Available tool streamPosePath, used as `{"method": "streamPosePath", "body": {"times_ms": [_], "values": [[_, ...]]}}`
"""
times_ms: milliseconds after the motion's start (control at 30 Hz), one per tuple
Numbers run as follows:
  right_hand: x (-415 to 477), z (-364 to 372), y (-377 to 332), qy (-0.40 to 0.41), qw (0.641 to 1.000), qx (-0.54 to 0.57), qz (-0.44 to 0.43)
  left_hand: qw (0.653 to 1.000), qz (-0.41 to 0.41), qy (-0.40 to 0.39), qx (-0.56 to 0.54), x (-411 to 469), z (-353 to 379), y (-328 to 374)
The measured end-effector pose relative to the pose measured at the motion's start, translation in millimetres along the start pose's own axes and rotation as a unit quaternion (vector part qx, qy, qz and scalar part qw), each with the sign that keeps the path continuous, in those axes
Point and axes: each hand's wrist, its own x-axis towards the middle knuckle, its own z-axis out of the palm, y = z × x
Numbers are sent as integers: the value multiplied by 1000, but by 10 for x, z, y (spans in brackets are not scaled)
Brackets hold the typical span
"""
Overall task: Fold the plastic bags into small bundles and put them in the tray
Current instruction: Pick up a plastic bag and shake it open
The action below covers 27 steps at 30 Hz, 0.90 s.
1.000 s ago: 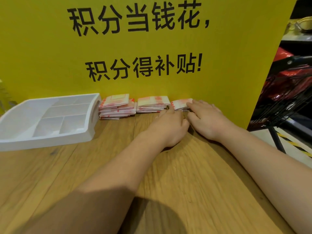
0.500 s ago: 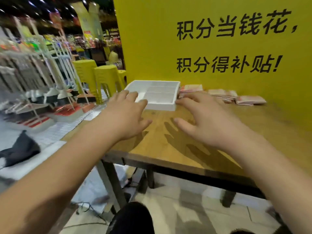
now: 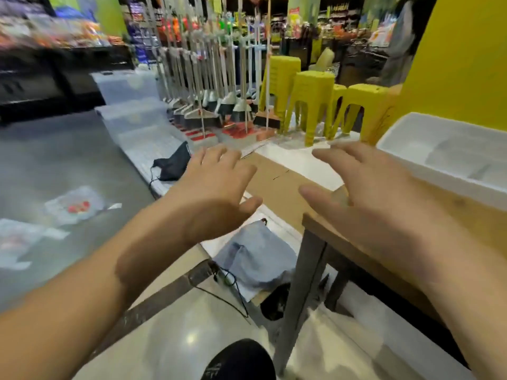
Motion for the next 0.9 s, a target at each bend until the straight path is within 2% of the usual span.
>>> {"method": "streamPosePath", "body": {"times_ms": [100,233,400,533,633,733,900], "values": [[592,280,-229,0,999,17,-39,999,-47,-21,15,283,161,-380],[1363,517,-777,-99,989,43,-101,992,-118,-39,11,445,-4,-1054],[2291,216,-2189,-190,954,150,-176,964,-253,-75,-22,-85,-813,-2444],[2864,-210,-3638,-195,933,191,-235,933,-327,-144,-26,-678,-1673,-3659],[3160,-334,-4565,-192,922,182,-283,917,-371,-147,-18,-981,-2056,-4367],[3450,-303,-5142,-184,916,179,-308,907,-400,-134,-21,-1107,-2176,-4870],[3897,128,-5578,-201,910,170,-321,880,-443,-166,-33,-1042,-1973,-5565]]}}
